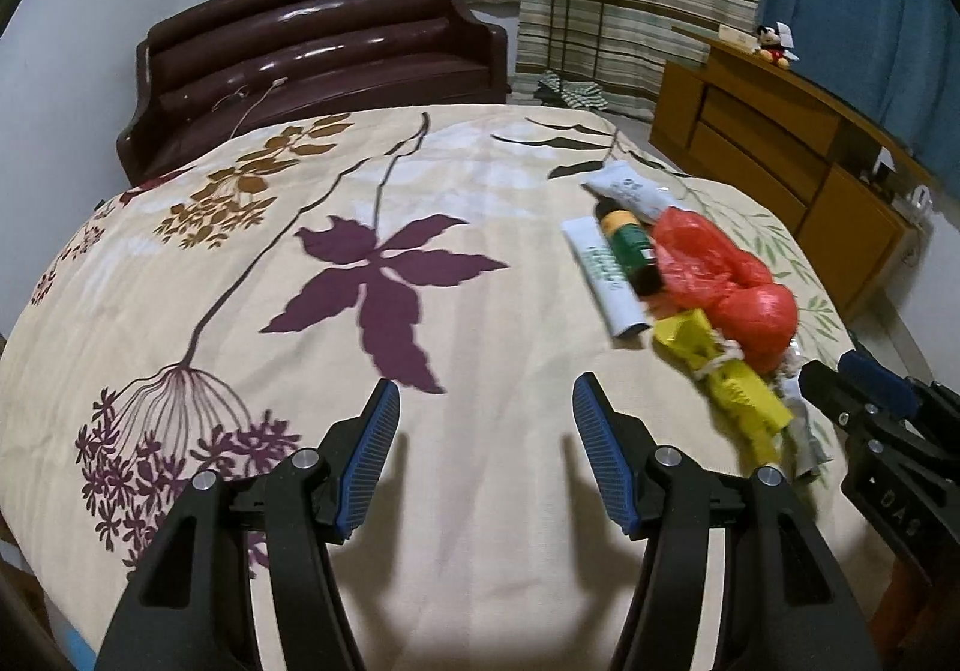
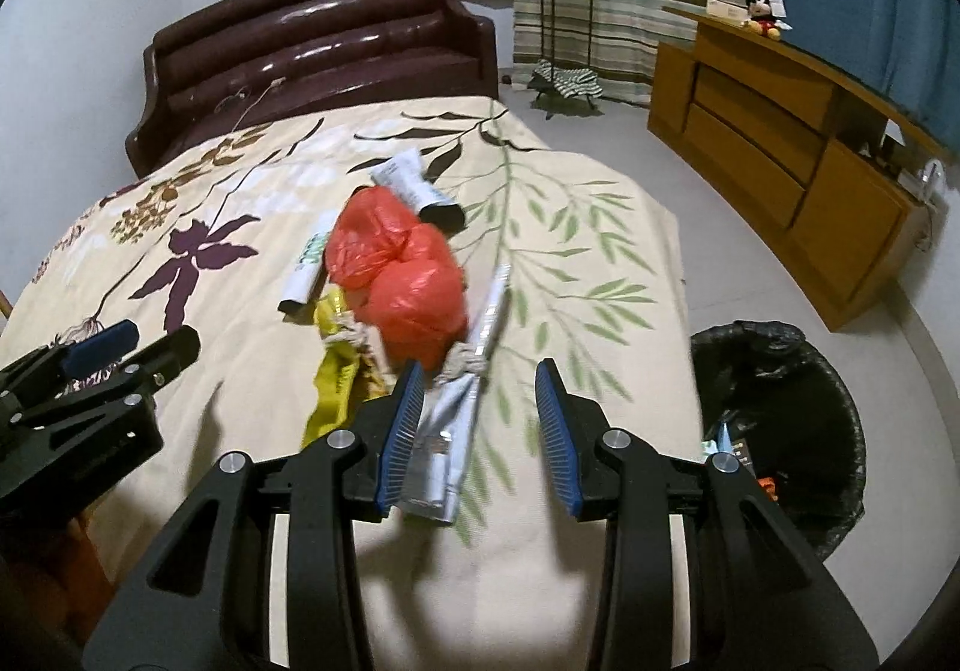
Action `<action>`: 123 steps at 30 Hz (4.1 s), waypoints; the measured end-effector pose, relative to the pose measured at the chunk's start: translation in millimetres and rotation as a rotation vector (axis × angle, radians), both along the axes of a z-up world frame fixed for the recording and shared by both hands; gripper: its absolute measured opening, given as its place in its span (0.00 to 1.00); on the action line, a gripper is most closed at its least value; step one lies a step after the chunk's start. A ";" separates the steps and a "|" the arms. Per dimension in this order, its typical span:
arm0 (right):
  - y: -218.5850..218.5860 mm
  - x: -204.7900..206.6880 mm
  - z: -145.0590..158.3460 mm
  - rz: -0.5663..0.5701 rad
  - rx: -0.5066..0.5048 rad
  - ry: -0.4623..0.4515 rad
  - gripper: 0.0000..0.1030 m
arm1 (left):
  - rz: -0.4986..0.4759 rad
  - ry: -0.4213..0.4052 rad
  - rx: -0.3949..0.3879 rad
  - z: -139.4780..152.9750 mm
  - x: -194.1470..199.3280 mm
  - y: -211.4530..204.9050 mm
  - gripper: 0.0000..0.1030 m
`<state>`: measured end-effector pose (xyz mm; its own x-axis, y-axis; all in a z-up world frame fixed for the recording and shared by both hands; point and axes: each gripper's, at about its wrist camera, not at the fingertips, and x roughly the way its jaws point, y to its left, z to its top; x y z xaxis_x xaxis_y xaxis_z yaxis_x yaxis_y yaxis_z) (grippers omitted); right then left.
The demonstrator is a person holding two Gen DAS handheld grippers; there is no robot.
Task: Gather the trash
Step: 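Grasp the white foil wrapper tied with string using the right gripper, then grasp the yellow snack wrapper with the left gripper while the right holds the foil wrapper, then carry the yellow wrapper and foil wrapper in both grippers over the bin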
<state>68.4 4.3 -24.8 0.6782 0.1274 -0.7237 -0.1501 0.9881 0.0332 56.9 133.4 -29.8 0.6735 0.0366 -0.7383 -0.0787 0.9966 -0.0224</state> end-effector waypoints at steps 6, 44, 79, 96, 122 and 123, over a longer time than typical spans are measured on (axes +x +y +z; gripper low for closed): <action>5.2 7.9 -12.3 -0.013 -0.024 0.051 0.37 | 0.010 0.007 -0.019 -4.0 -1.9 9.2 0.57; -84.3 -9.7 -5.5 -0.135 0.037 0.008 0.20 | -0.154 0.017 -0.003 1.4 14.0 -96.0 0.63; -91.1 -7.4 -12.2 -0.146 0.053 0.019 0.20 | -0.170 0.095 -0.031 -15.3 20.2 -76.7 0.30; -88.4 -11.3 -5.7 -0.146 0.044 0.006 0.20 | -0.222 0.011 -0.041 7.4 0.4 -85.7 0.29; -158.7 -27.4 10.3 -0.301 0.010 -0.051 0.16 | -0.394 -0.093 -0.020 25.5 15.6 -174.7 0.29; -161.4 -26.6 8.5 -0.306 0.010 -0.050 0.15 | -0.398 -0.089 -0.018 23.8 15.9 -179.5 0.29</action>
<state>41.8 -157.0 -16.2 0.7206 -0.0816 -0.6885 0.1526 0.9874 0.0428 72.8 -46.0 -6.0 0.6938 -0.2519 -0.6746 0.3161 0.9483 -0.0290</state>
